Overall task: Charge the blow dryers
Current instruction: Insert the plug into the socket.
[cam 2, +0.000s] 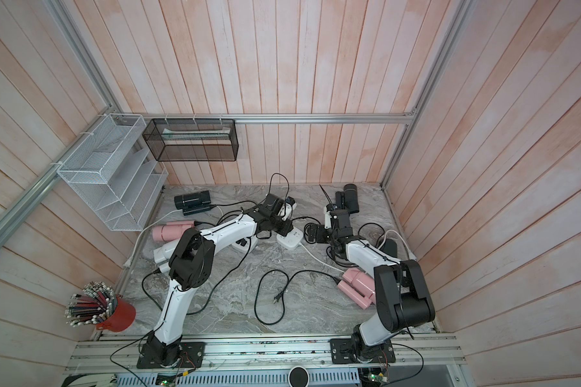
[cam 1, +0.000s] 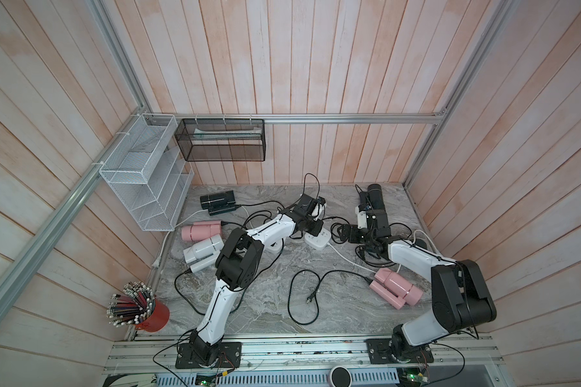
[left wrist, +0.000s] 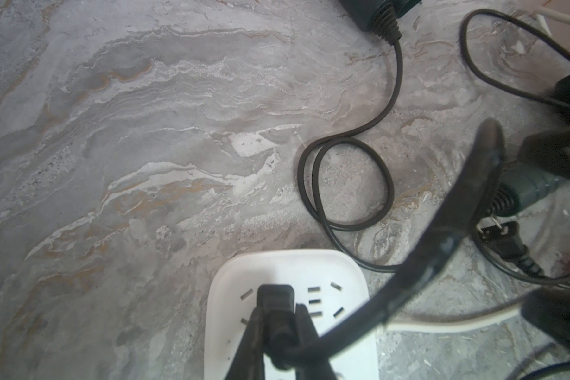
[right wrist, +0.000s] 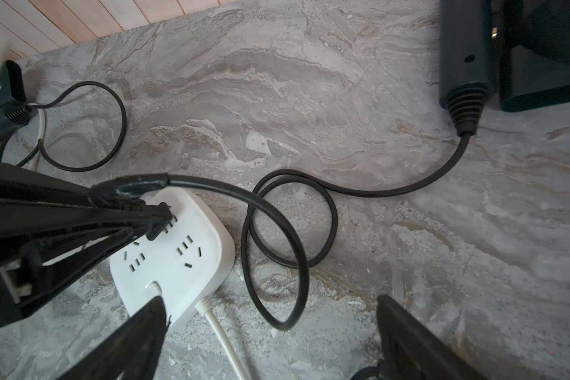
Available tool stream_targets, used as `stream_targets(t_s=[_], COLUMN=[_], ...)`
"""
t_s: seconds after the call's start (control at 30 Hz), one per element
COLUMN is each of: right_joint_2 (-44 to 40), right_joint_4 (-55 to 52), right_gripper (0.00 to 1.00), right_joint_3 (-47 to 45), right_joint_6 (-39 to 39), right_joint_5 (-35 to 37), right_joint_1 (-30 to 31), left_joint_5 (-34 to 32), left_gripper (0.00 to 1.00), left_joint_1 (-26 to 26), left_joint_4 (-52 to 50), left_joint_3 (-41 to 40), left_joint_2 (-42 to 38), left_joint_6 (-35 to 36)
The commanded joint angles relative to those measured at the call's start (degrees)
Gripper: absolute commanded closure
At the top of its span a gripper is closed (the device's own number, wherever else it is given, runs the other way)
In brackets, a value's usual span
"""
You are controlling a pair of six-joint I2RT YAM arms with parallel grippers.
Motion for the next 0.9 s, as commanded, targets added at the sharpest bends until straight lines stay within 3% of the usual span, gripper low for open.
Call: stream_targets(t_s=[0.0, 0.2, 0.43, 0.87], right_joint_2=[-0.06, 0.55, 0.11, -1.44], right_joint_4=[0.88, 1.22, 1.87, -1.41], right_gripper=[0.01, 0.04, 0.05, 0.04], right_joint_3=[-1.16, -0.85, -0.98, -1.42], right_joint_6=[0.51, 0.40, 1.59, 4.10], right_joint_5=[0.41, -2.16, -2.98, 4.53], right_joint_1=[0.78, 2.11, 2.70, 2.64], left_joint_5=[-4.09, -4.35, -4.47, -3.67], left_gripper=[0.85, 0.85, 0.85, 0.85], left_joint_1=[0.55, 1.19, 1.31, 1.20], left_joint_4=[-2.70, 0.08, -0.29, -0.02], left_joint_3=[-3.47, -9.96, -11.37, -11.41], left_joint_2=[-1.34, -5.15, -5.82, -5.08], left_joint_6=[-1.62, -3.96, -3.85, -4.86])
